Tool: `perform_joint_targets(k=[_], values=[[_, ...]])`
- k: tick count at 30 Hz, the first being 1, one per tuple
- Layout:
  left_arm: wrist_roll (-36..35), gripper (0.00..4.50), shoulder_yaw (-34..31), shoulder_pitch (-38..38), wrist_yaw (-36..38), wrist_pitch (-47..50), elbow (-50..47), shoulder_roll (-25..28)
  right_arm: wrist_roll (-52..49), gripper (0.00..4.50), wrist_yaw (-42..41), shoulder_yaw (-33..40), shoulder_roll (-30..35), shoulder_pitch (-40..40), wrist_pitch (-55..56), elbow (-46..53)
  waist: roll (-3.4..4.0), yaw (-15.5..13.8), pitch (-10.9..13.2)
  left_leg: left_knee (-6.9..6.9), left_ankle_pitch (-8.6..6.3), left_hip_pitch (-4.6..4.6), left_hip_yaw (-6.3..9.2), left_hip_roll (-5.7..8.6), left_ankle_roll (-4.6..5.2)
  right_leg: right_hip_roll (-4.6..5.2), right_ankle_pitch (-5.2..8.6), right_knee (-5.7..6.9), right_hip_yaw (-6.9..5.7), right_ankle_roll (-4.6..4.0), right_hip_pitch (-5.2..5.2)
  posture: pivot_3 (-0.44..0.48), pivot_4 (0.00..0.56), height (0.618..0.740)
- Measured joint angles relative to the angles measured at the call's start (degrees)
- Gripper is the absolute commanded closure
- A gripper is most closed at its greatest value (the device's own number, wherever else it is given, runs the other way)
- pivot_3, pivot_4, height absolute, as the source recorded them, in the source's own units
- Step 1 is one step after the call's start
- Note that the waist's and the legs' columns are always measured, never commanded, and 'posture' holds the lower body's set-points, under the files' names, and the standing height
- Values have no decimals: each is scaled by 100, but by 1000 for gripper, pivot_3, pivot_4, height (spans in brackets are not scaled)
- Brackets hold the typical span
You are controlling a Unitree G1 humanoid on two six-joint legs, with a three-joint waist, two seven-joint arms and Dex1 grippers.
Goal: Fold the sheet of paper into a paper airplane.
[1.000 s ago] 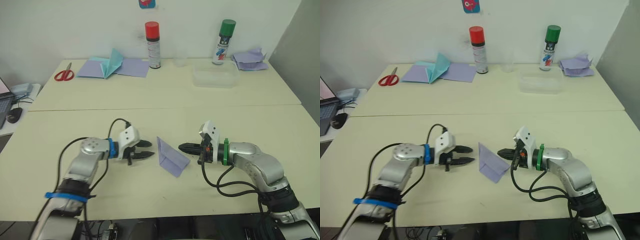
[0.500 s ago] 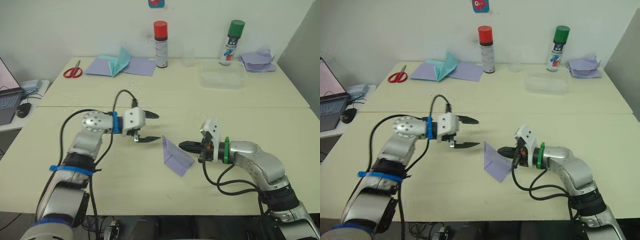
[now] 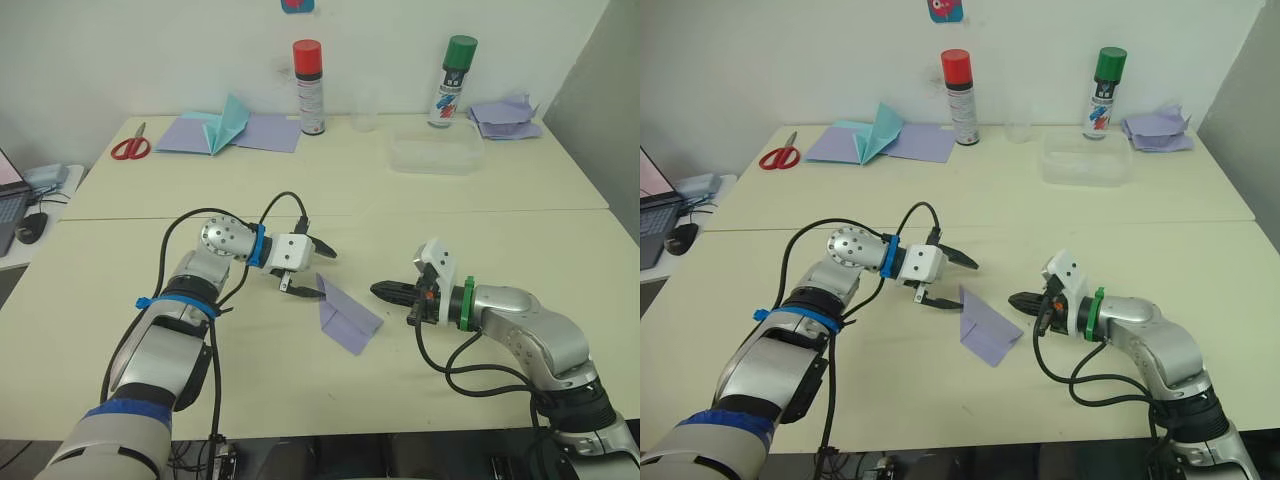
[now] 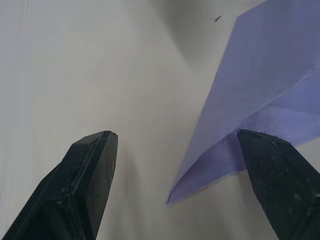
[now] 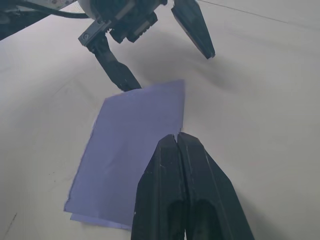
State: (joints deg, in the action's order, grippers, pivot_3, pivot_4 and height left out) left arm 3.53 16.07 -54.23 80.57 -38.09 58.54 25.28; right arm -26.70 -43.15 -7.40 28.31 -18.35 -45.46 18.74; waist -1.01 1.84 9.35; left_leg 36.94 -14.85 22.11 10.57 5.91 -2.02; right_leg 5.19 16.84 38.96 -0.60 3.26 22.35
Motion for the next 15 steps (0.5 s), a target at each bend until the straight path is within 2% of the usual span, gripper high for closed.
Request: perform_joint_targets(k=[2,4,10,13,15], values=[[35,866,0,-22,6,-98,130,-35,-54,4500,72,7,-10,52,-26,102,-1,-1,0,2,0,0,1,3,0,0,0,0,2,0,-1,0,150,740],[70,1470,-1,-75,24,-147,232,-34,-101,4500,96,11,-7,113,-43,126,0,-2,0,3,0,0,4,7,1,1,0,0,4,0,-3,0,150,740],[94,3493,-9,-72,162,-199,269,-32,-155,4500,112,92,1,108,-59,122,0,-1,0,4,1,0,9,14,1,2,0,2,9,0,-4,0,150,740],[30,4471,-67,163,167,-119,106,6,-159,4500,68,102,9,63,-46,108,0,9,0,3,1,-1,13,14,1,2,0,2,9,0,-2,0,150,740],[-81,4471,-139,419,82,117,-226,46,-164,4500,-69,96,82,28,-6,105,0,8,0,3,1,-1,19,16,1,2,0,4,9,0,-2,0,150,740]])
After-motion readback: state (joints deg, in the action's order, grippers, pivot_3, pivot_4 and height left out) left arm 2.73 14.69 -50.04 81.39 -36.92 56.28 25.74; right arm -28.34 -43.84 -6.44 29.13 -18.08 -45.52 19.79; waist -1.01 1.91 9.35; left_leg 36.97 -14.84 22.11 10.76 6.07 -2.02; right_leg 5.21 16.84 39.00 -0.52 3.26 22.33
